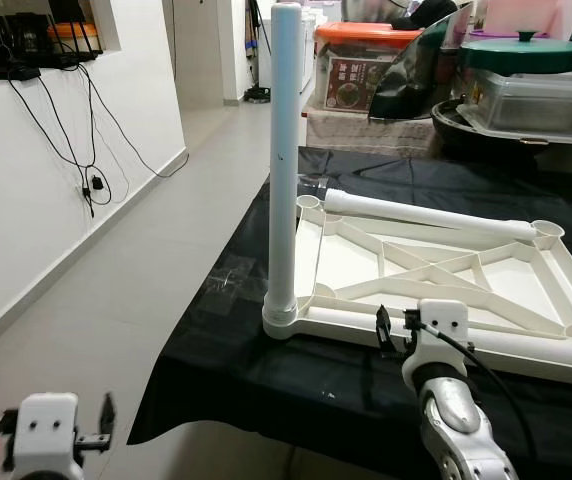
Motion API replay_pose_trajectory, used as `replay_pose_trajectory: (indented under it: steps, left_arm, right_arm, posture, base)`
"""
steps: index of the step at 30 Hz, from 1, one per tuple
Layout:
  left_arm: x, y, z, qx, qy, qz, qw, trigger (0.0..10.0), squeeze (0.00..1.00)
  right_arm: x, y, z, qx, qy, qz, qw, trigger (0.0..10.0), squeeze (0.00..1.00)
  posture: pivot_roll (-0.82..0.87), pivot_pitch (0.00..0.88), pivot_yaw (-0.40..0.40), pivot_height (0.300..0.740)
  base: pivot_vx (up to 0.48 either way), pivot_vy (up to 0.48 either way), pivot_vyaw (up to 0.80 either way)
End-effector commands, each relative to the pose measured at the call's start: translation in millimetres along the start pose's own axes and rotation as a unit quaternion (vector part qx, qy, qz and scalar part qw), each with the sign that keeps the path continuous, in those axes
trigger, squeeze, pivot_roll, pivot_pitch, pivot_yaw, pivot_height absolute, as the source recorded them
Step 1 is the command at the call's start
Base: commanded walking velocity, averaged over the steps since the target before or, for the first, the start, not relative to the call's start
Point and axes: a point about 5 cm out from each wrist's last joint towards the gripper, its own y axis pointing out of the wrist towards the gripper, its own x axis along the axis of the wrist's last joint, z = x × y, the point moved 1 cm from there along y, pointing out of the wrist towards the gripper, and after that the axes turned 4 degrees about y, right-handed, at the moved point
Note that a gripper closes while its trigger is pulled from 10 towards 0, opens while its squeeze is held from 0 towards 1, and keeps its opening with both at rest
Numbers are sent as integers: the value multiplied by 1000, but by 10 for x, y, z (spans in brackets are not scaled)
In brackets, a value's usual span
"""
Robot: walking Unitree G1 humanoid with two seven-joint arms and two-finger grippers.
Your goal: Building children table
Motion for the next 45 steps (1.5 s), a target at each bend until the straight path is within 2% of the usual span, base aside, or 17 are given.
replay_pose_trajectory:
  steps: [1, 4, 6, 13, 24, 26, 28, 31, 33, 34, 35, 36, 37, 38, 39, 40, 45]
  left_arm:
    - [-11, 2, 38, 7, 3, -1, 1000, 10000, 0]
    - [62, 127, 77, 15, 5, -14, 1000, 10000, 0]
    - [71, 147, 91, 16, 7, -15, 1000, 10000, 0]
    - [62, 168, 200, 39, 9, -18, 999, 10000, 0]
    - [71, 185, 233, 51, 8, -19, 998, 10000, 0]
    - [87, 193, 231, 52, 4, -21, 998, 10000, 0]
    - [131, 202, 175, 36, -2, -29, 999, 10000, 0]
    - [141, 204, 159, 32, -4, -31, 999, 10000, 0]
    - [159, 162, -103, -37, -15, -34, 999, 10000, 0]
    - [159, 162, -103, -37, -15, -34, 999, 10000, 0]
    - [162, 115, -260, -81, -20, -35, 996, 10000, 0]
    - [162, 115, -260, -81, -20, -35, 996, 10000, 0]
    - [162, 55, -407, -123, -27, -36, 991, 10000, 0]
    - [162, 55, -407, -123, -27, -36, 991, 10000, 0]
    - [158, 8, -502, -150, -31, -35, 988, 10000, 0]
    - [164, -44, -591, -175, -40, -34, 983, 10000, 0]
    - [174, -104, -686, -202, -46, -33, 978, 10000, 0]
  right_arm:
    - [-14, 13, -18, -6, 1, -1, 1000, 10000, 0]
    - [18, 55, -23, -7, 2, -6, 1000, 10000, 0]
    - [24, 67, -28, -9, 4, -7, 1000, 10000, 0]
    - [-11, 29, 87, 23, 1, -3, 1000, 10000, 0]
    - [-24, 55, 170, 43, -3, 2, 999, 10000, 0]
    - [-14, 78, 209, 61, 11, 3, 998, 10000, 0]
    - [61, 132, 263, 99, 33, -9, 995, 10000, 0]
    - [81, 144, 273, 107, 37, -12, 993, 10000, 0]
    - [155, 248, 218, 135, 37, -19, 990, 10000, 0]
    - [155, 248, 218, 135, 37, -19, 990, 10000, 0]
    - [187, 307, 154, 147, 39, -20, 988, 10000, 0]
    - [187, 307, 154, 147, 39, -20, 988, 10000, 0]
    - [214, 357, 74, 160, 32, -23, 986, 10000, 0]
    - [214, 357, 74, 160, 32, -23, 986, 10000, 0]
    - [229, 386, 14, 174, 33, -22, 984, 10000, 125]
    - [234, 414, -60, 192, 24, -18, 981, 10000, 1000]
    - [237, 433, -129, 221, 19, -6, 975, 10000, 1000]
  posture:
    - [203, 0, -30, 740]
    - [196, 0, -27, 740]
    - [196, 0, -27, 740]
    - [199, 0, -27, 740]
    - [203, 0, -35, 740]
    - [204, 0, -38, 740]
    - [207, 0, -36, 740]
    - [207, 0, -36, 740]
    - [202, 0, -34, 740]
    - [202, 0, -34, 740]
    - [202, 0, -35, 740]
    - [202, 0, -35, 740]
    - [201, 0, -32, 740]
    - [201, 0, -32, 740]
    - [201, 0, -33, 740]
    - [202, 0, -32, 740]
    - [202, 0, -31, 740]
  base:
    - [0, 0, 0]
    - [0, 0, -267]
    - [0, 0, -800]
    - [0, 0, -343]
    - [0, 0, 0]
    - [0, 0, 0]
    - [0, 0, 0]
    - [0, 0, 0]
    - [0, 0, 0]
    - [0, 0, 0]
    - [0, 0, 0]
    - [0, 0, 0]
    - [0, 0, 0]
    - [0, 0, 0]
    - [0, 0, 0]
    - [0, 0, 0]
    - [0, 0, 0]
